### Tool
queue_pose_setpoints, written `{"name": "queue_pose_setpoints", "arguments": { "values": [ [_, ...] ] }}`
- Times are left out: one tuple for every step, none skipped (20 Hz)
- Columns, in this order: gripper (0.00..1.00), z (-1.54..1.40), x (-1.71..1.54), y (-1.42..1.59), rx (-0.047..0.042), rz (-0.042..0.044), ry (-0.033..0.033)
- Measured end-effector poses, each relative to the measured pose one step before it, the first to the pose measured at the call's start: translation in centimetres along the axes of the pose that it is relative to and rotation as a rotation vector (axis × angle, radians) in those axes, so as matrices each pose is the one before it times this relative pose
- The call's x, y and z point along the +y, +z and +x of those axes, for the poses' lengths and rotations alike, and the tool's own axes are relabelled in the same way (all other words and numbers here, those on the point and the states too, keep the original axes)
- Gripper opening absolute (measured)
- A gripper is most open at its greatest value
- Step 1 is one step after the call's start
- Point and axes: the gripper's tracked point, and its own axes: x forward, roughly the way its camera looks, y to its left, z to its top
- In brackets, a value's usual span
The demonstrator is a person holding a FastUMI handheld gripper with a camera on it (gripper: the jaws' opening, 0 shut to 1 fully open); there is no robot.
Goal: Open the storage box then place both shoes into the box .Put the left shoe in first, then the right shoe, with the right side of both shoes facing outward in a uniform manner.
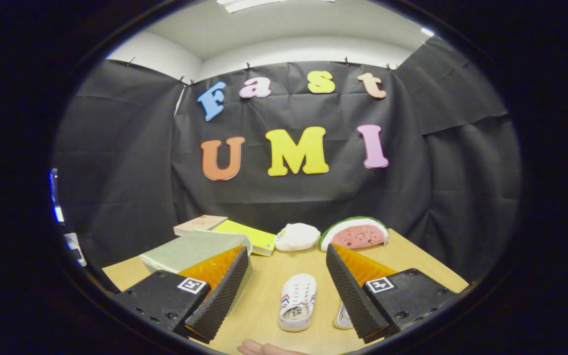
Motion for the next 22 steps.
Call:
{"name": "queue_pose_setpoints", "arguments": {
  "values": [
    [1.00,0.251,-0.383,-0.279,0.00609,0.00240,-0.00284],
    [1.00,0.283,-0.257,-0.270,0.00856,0.00374,0.00174],
    [1.00,0.289,-0.165,-0.361,0.01082,0.00412,0.00309],
    [1.00,0.197,-0.153,-0.122,0.00556,0.00472,0.00554],
    [1.00,0.216,-0.081,-0.037,0.00091,0.00316,0.00546],
    [1.00,0.290,-0.157,-0.009,0.00175,0.00333,0.00411],
    [1.00,0.371,0.000,-0.054,0.00302,0.00625,0.00835],
    [1.00,0.398,0.008,-0.117,0.00562,0.00968,0.01344],
    [1.00,0.504,0.082,-0.107,0.00884,0.01334,0.01425],
    [1.00,0.644,-0.018,0.026,0.01218,0.01913,0.01175],
    [1.00,0.673,0.060,-0.173,0.01756,0.02367,0.01593],
    [1.00,0.777,0.257,-0.139,0.02194,0.02481,0.02700],
    [1.00,0.926,0.242,-0.020,0.02587,0.02622,0.02463],
    [1.00,0.878,0.278,0.052,0.02440,0.02721,0.02894],
    [1.00,1.039,0.149,-0.066,0.02650,0.02647,0.02479],
    [1.00,1.097,0.079,-0.004,0.02690,0.02189,0.02109],
    [1.00,1.087,0.085,-0.038,0.02705,0.01882,0.02369],
    [1.00,1.095,0.024,-0.184,0.02821,0.01518,0.02025],
    [1.00,1.130,0.251,0.037,0.02533,0.01618,0.03095],
    [1.00,1.229,0.426,-0.085,0.03436,0.01537,0.03021],
    [1.00,0.934,0.411,-0.135,0.03515,0.01930,0.04053],
    [1.00,0.994,0.526,-0.146,0.03347,0.02469,0.03639]
  ]
}}
